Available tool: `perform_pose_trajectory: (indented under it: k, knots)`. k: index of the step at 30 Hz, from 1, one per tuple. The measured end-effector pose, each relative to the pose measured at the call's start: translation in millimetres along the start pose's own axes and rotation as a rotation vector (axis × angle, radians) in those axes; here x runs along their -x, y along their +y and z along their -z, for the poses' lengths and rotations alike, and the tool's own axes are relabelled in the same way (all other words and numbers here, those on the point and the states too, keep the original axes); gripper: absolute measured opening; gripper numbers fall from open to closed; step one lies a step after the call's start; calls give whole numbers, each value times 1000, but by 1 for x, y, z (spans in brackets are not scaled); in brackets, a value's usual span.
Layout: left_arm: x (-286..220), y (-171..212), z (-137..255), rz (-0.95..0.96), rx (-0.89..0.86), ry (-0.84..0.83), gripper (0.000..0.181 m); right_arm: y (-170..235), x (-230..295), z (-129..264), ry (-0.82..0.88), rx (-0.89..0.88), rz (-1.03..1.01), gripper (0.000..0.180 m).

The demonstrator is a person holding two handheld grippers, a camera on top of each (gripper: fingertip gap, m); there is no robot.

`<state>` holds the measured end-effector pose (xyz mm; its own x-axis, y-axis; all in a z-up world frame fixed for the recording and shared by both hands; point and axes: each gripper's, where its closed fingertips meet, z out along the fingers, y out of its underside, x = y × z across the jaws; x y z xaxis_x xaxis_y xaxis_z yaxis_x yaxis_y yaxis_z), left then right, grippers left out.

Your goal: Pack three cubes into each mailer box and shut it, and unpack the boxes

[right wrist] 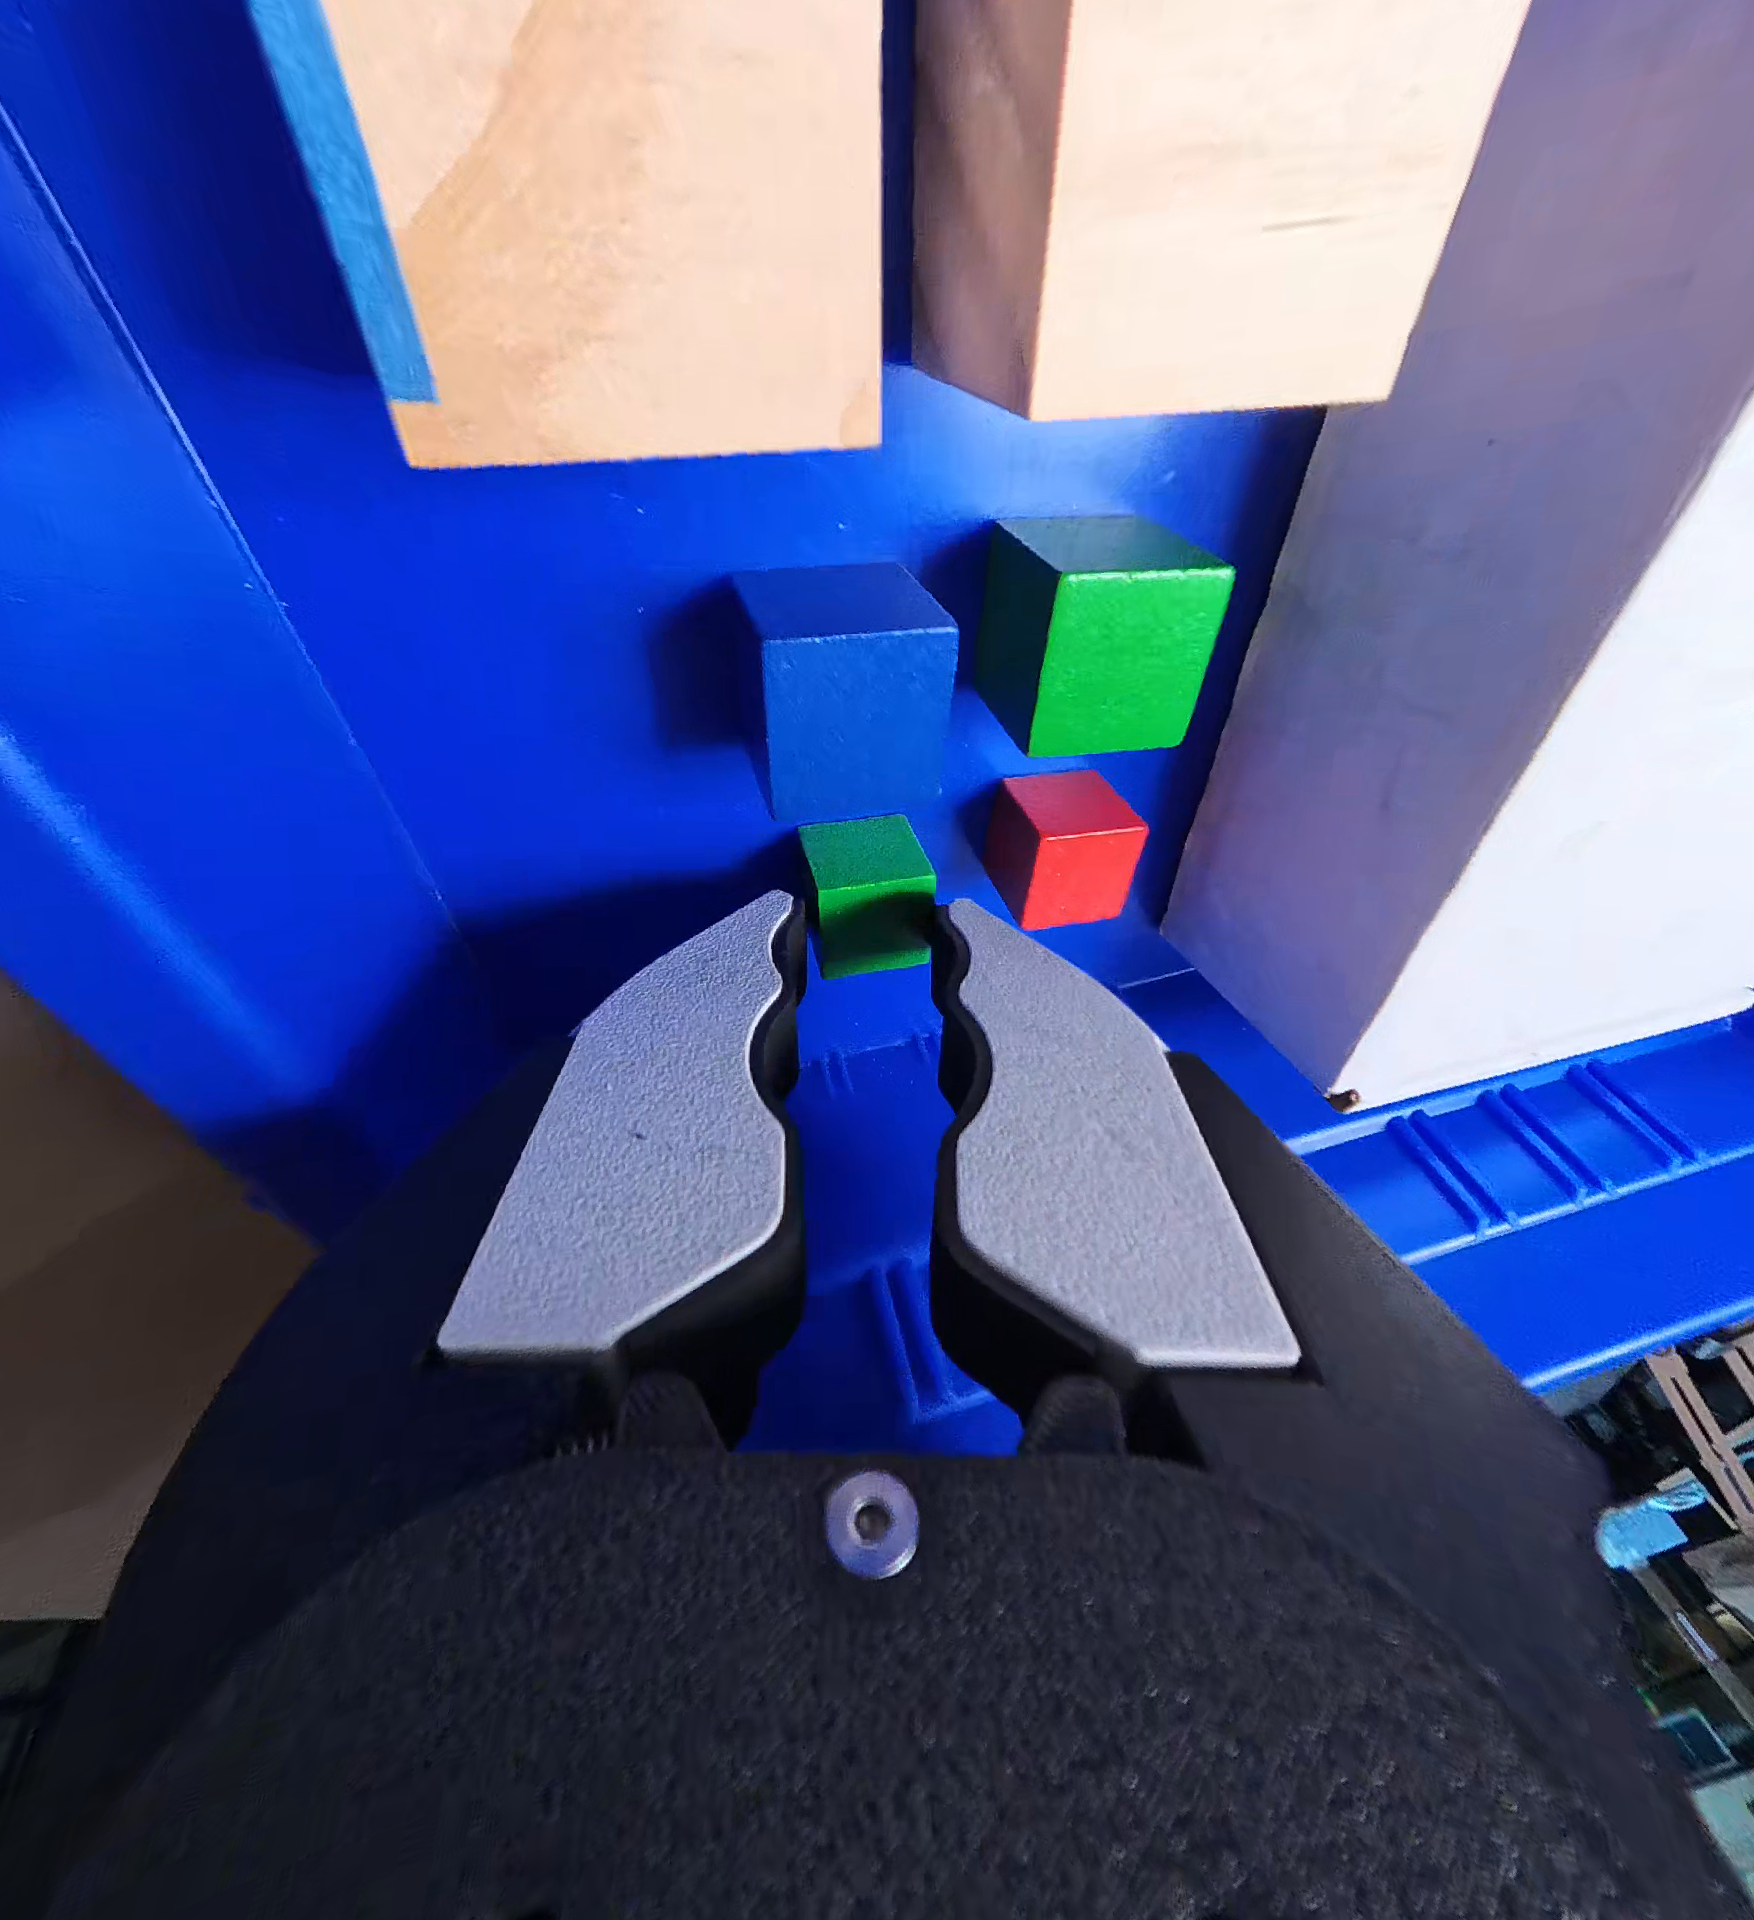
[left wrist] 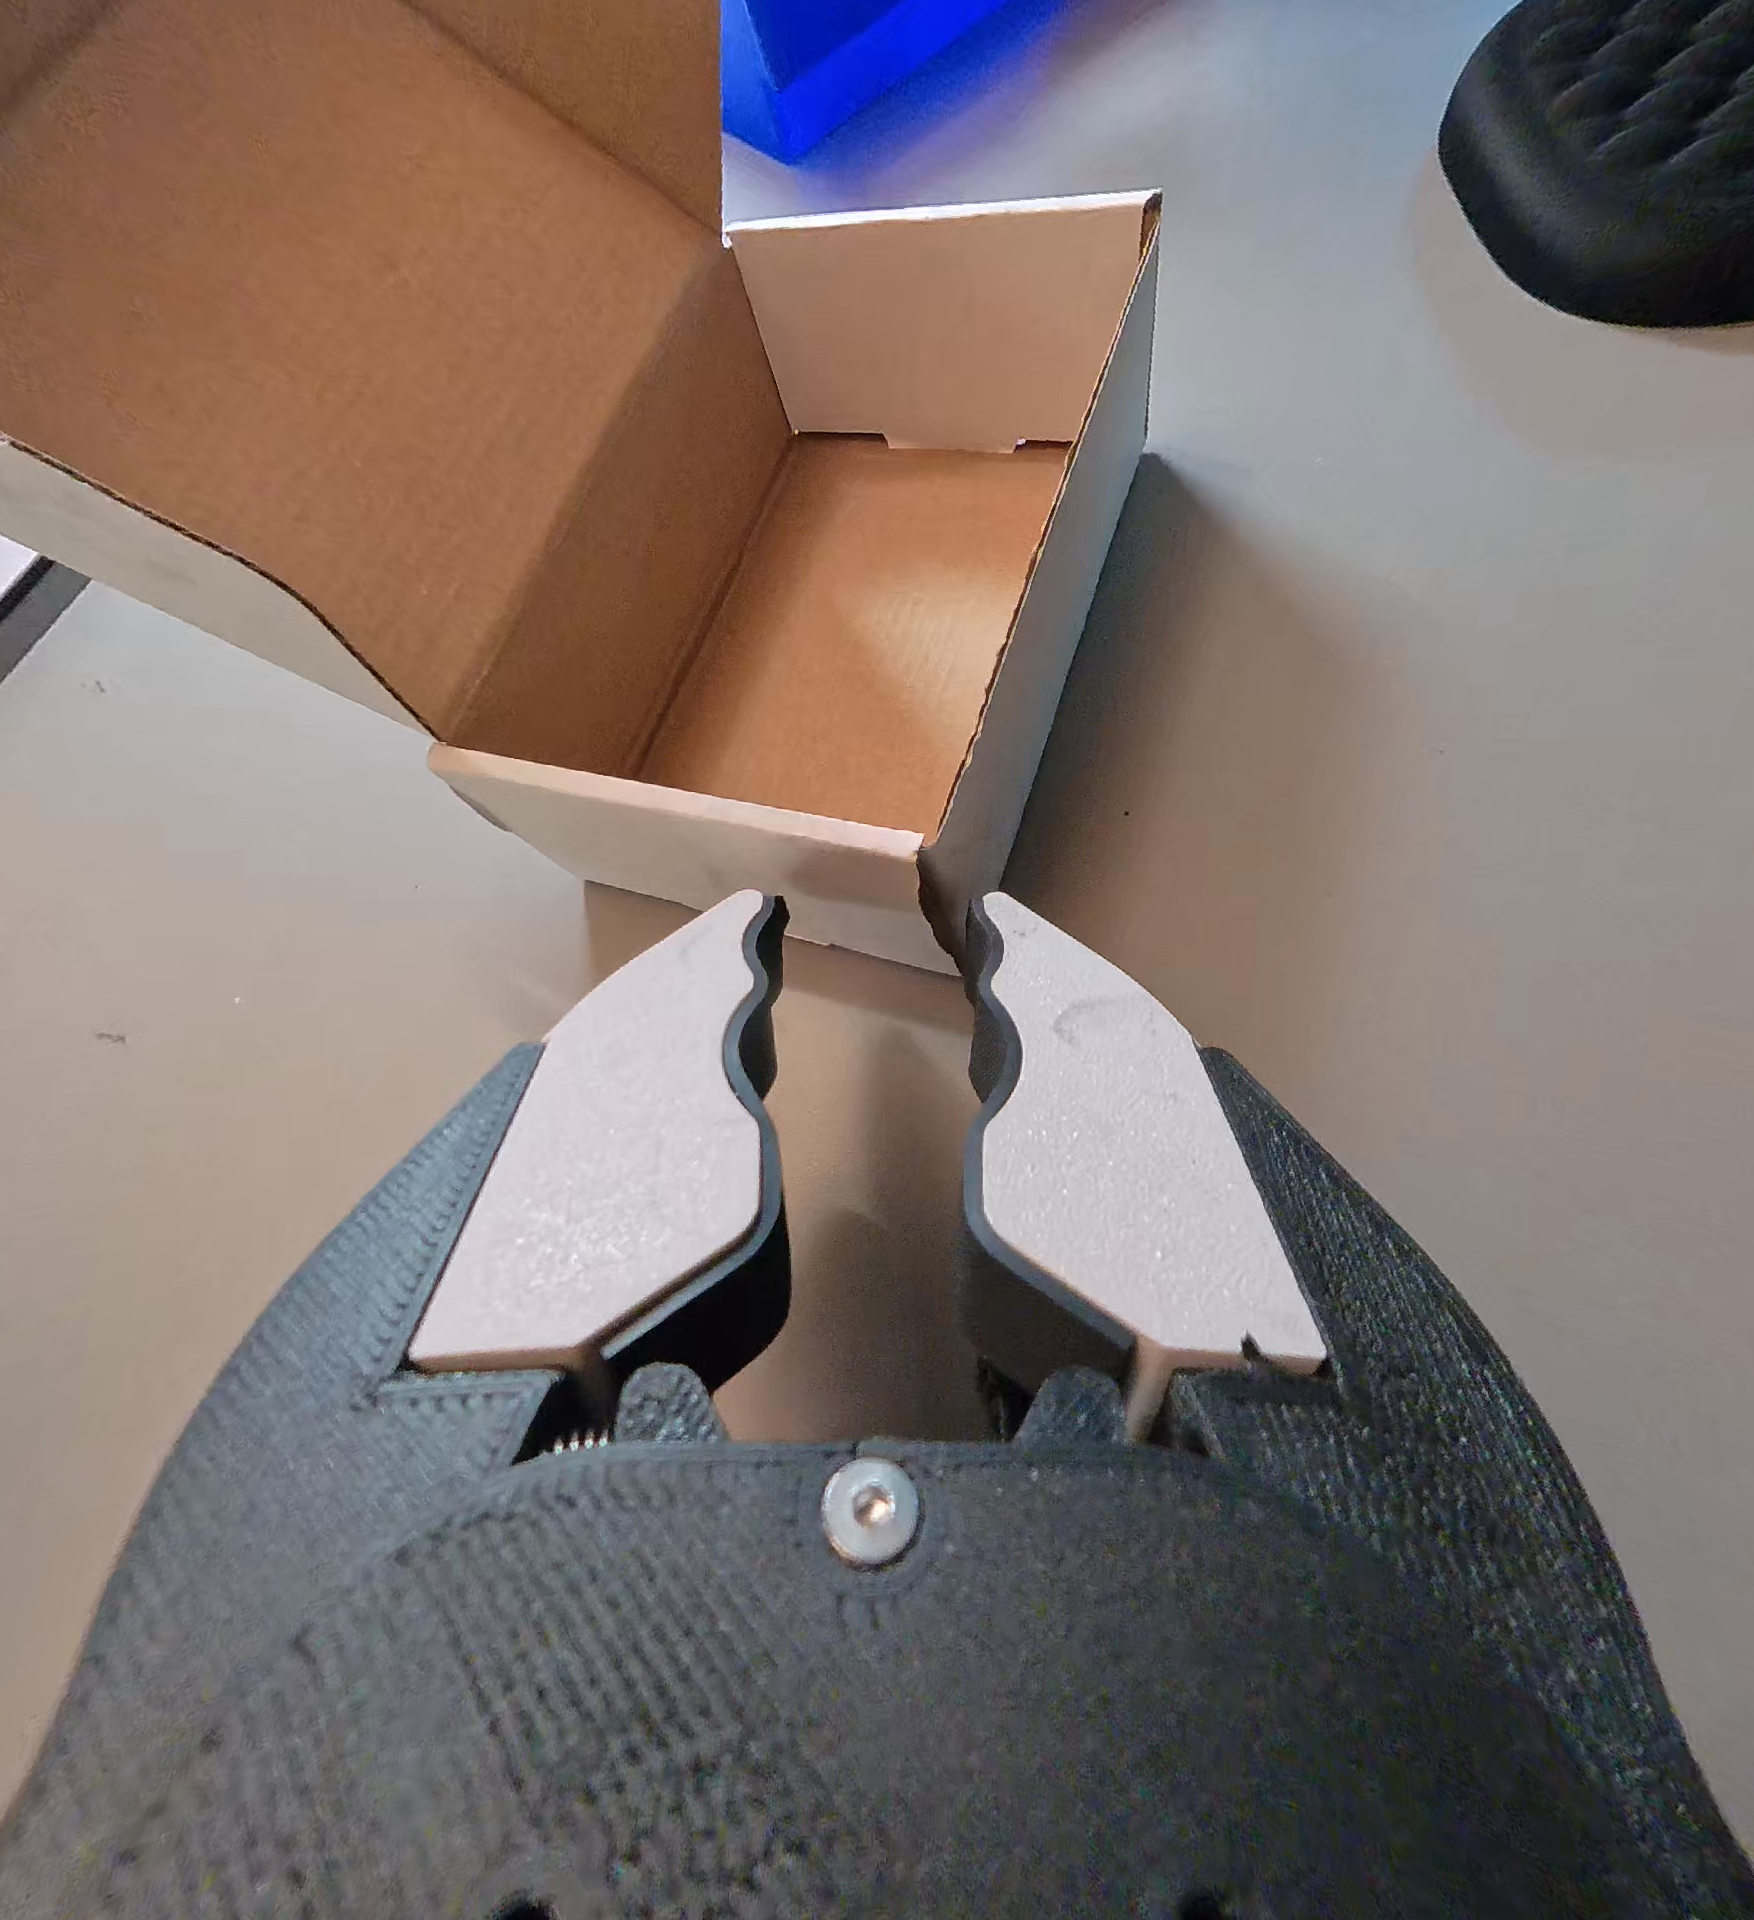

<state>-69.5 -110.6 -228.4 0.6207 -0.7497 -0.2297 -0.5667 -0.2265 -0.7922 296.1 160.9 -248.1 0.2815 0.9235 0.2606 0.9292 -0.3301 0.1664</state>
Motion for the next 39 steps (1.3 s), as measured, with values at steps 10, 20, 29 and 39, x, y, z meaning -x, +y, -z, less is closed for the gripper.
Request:
perform_pose_trajectory:
  k: [10,20,29,39]
  knots:
    - [2,-1,1,12,-12,-4,33,-28,-2,43,100,-243,-41,41]
    - [53,-25,23,180,-185,-75,43,-127,118,177,-206,-1084,-143,39]
    - [89,-58,21,400,-288,147,50,-185,160,167,-441,-1106,-259,46]
    - [95,-57,3,363,-252,133,47,-191,210,189,-415,-1208,-68,46]
